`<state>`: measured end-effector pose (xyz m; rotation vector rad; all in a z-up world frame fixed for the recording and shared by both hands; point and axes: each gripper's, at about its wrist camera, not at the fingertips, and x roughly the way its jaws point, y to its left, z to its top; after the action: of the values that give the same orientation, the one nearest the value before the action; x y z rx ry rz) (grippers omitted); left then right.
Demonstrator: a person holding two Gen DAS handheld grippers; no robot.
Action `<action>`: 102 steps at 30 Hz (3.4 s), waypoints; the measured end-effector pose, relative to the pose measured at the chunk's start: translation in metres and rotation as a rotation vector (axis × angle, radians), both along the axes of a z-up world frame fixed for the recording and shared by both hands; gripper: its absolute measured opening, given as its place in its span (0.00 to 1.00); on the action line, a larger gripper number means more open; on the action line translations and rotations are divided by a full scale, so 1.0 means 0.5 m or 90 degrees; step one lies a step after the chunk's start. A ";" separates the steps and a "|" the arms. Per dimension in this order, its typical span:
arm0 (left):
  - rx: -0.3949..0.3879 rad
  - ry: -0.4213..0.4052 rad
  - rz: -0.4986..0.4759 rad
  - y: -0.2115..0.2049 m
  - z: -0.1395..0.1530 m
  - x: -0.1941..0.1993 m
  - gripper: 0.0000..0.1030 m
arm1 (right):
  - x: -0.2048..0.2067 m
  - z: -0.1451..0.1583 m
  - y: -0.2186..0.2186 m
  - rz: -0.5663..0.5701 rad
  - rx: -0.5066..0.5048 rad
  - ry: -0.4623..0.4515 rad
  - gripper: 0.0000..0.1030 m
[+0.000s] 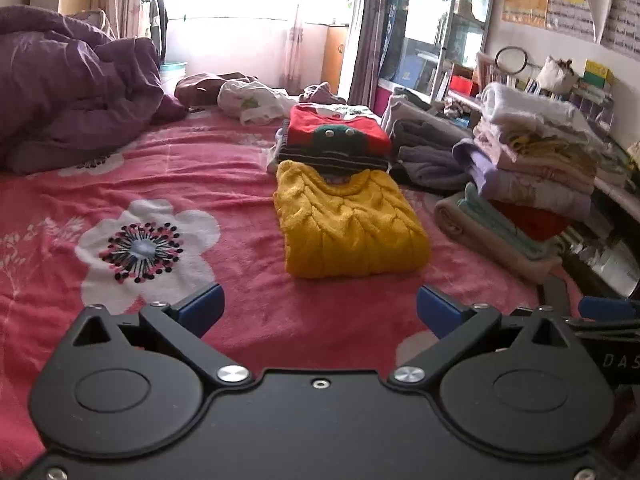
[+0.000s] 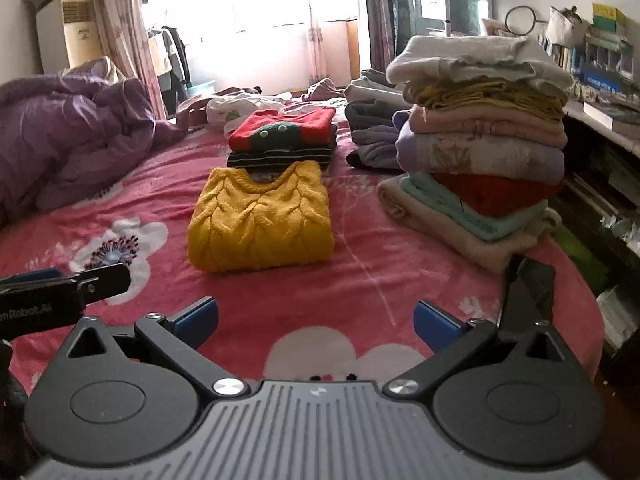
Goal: Fold clothes
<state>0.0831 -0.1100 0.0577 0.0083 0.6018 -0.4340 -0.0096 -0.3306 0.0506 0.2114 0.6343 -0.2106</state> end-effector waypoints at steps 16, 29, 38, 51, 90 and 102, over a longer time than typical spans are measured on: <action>0.011 -0.007 -0.004 0.007 -0.003 -0.015 1.00 | 0.000 0.000 0.030 0.017 -0.005 0.034 1.00; 0.013 -0.009 -0.005 0.005 -0.004 -0.020 1.00 | -0.003 -0.001 0.029 0.020 -0.001 0.035 1.00; 0.015 -0.011 -0.005 0.003 -0.003 -0.022 1.00 | -0.004 -0.002 0.028 0.017 0.000 0.035 1.00; 0.020 -0.015 -0.005 0.002 -0.003 -0.023 1.00 | -0.005 -0.001 0.031 0.016 -0.005 0.036 1.00; 0.027 -0.017 -0.006 0.001 -0.004 -0.026 1.00 | -0.006 -0.002 0.037 0.016 -0.007 0.038 1.00; 0.028 -0.016 -0.006 0.003 -0.004 -0.025 1.00 | -0.007 -0.002 0.038 0.015 -0.008 0.039 1.00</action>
<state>0.0708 -0.1084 0.0558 0.0577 0.5869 -0.4291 -0.0130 -0.3119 0.0494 0.1859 0.6959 -0.1984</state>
